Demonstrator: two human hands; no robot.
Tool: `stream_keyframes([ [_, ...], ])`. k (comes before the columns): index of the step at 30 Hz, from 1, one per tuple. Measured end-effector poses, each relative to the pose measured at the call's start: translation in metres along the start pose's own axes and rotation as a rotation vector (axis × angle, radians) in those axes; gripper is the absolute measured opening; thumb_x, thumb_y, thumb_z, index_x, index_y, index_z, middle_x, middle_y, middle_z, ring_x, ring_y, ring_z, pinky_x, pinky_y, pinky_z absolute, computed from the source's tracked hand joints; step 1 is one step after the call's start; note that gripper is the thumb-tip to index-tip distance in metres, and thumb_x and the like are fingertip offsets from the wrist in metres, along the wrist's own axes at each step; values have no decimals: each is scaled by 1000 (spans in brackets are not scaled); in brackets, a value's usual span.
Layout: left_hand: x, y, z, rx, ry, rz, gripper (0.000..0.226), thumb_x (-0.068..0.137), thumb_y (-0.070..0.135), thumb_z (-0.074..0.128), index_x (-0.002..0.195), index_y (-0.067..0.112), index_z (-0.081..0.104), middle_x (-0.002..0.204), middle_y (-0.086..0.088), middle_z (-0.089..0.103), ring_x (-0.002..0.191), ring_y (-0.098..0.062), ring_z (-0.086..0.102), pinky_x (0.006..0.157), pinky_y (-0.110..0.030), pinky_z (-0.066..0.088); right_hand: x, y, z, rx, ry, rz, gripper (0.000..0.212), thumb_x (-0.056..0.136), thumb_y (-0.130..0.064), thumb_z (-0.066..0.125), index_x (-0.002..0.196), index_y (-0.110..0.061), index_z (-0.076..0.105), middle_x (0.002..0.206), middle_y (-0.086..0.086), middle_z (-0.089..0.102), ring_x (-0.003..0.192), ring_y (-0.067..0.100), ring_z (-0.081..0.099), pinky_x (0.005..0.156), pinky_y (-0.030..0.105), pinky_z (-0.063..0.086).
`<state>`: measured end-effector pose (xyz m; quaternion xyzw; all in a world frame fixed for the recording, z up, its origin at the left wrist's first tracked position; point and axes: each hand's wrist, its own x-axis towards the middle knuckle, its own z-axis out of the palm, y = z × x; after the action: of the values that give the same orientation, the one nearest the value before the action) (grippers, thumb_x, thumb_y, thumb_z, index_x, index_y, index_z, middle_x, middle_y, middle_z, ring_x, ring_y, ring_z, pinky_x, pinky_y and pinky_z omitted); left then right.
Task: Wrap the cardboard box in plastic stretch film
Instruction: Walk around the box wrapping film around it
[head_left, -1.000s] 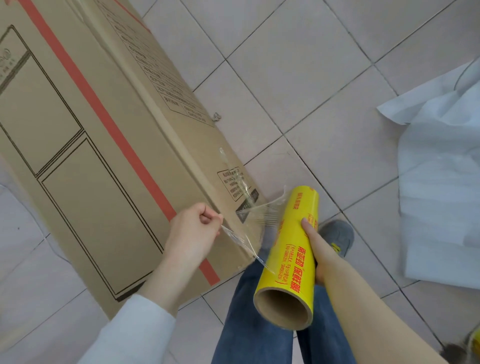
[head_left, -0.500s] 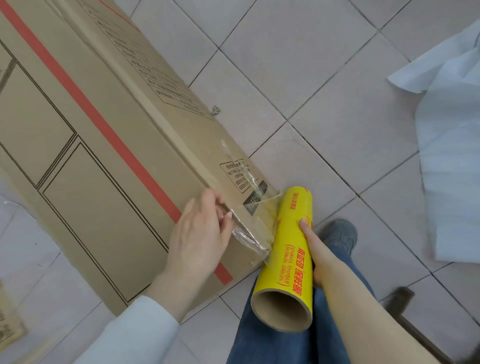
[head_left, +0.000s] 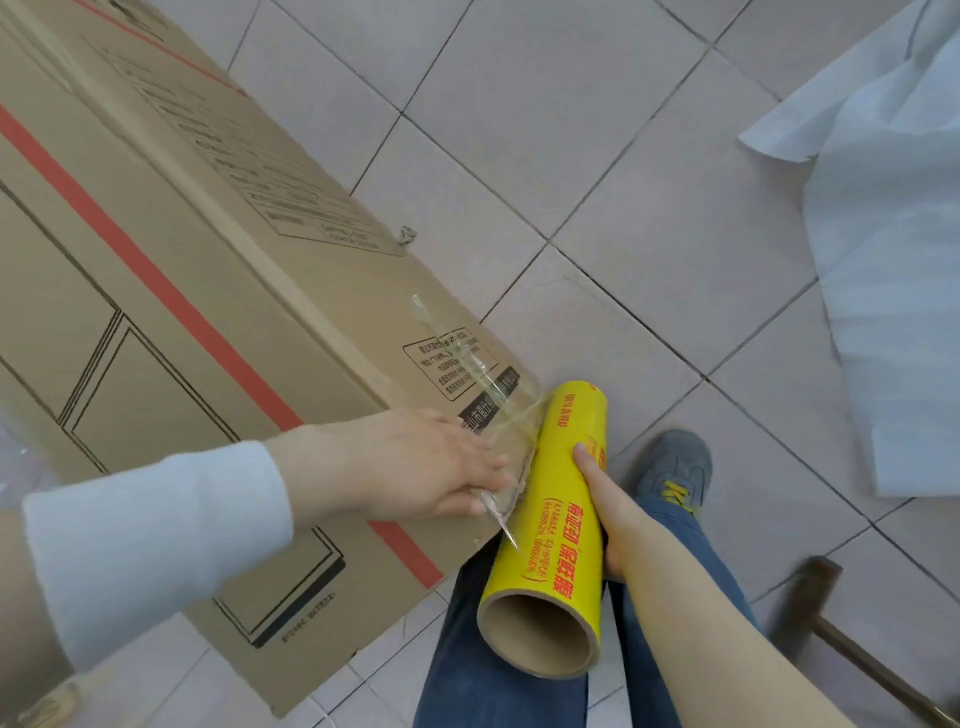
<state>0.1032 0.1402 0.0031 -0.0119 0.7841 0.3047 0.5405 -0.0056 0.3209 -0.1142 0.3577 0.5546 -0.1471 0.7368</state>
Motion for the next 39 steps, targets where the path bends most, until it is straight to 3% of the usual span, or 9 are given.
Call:
stream_keyframes([
  [5,1,-11,-7,-109,112,1,42,98,44,27,137,38,39,150,22,29,139,5,21,108,-21,16,2,-7,-1,-27,8,-53,72,82,-59,57,136,-13,46,98,16,64,81,32,62,67,44,50],
  [9,-12,-21,-7,-117,100,-13,38,97,46,28,131,41,46,142,25,40,134,6,30,102,-18,18,4,-6,-5,-34,20,-45,70,81,-62,57,129,-12,51,95,16,66,82,33,63,77,47,50],
  [12,7,-21,-27,-294,72,-120,40,96,48,29,107,32,63,114,16,65,107,-5,56,93,-25,39,0,-4,-4,-23,26,-41,74,79,-61,61,133,-12,46,98,16,66,84,33,64,78,47,50],
  [14,37,-26,-43,-468,-1,-165,35,98,40,33,95,22,64,93,6,70,84,-11,62,80,-27,45,3,-2,-4,0,47,-61,97,73,-59,68,150,-23,21,113,16,64,90,33,65,72,46,54],
  [16,75,-36,-49,-537,-120,-229,30,99,34,35,98,14,58,84,-2,68,73,-15,61,76,-29,48,5,-3,-5,23,47,-117,105,77,-51,70,152,-34,-1,127,14,58,94,33,64,69,45,55],
  [21,162,-58,-36,-396,-168,-528,37,98,25,35,81,2,59,86,-12,66,64,-25,57,82,-34,48,20,-11,-13,17,-14,-172,90,76,-45,73,148,-27,23,121,14,61,96,33,66,70,43,57],
  [31,242,-78,1,-930,-96,-704,33,99,17,36,70,3,43,67,-9,53,54,-15,43,53,-23,36,49,-30,-31,9,-42,-191,121,46,-51,81,146,-25,18,127,11,54,109,33,58,90,54,50],
  [35,251,-95,6,-991,-21,-728,30,93,15,53,64,7,51,52,-2,52,51,-11,40,52,-20,36,60,-48,-26,90,7,-221,104,79,-45,70,153,-26,0,148,12,37,126,35,47,91,47,44],
  [39,255,-102,10,-975,-3,-750,27,91,27,56,77,5,51,68,-6,56,60,-14,50,60,-22,43,67,-59,-19,64,-31,-260,83,85,-36,68,150,-19,20,133,14,53,100,29,59,67,35,51],
])
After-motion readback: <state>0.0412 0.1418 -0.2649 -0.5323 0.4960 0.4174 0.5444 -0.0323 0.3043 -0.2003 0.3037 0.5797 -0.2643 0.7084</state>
